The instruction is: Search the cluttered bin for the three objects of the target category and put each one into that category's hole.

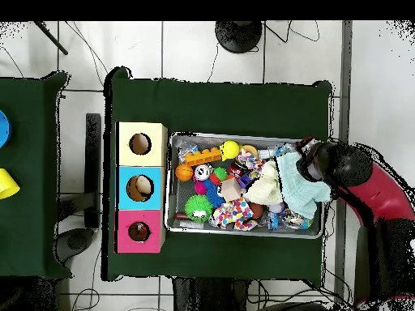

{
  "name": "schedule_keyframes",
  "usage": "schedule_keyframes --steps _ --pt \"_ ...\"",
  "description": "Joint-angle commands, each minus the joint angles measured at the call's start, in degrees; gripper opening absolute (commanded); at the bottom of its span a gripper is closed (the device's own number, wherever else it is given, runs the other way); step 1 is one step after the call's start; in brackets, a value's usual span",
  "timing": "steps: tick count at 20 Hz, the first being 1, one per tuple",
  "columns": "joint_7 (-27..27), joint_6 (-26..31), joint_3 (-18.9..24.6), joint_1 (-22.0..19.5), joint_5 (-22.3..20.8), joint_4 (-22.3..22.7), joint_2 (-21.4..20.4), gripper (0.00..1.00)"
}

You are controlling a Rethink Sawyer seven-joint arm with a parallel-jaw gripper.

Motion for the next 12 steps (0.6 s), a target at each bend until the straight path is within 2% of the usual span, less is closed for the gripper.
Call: schedule_keyframes --steps 1,7,12 --pt "5.7 -0.4 4.1 -0.4 1.2 1.8 2.7 1.00" --pt "6.1 -0.2 3.0 0.4 0.6 -0.5 4.6 1.00" --pt "5.7 -0.7 2.4 0.9 0.0 -3.9 8.3 1.00"
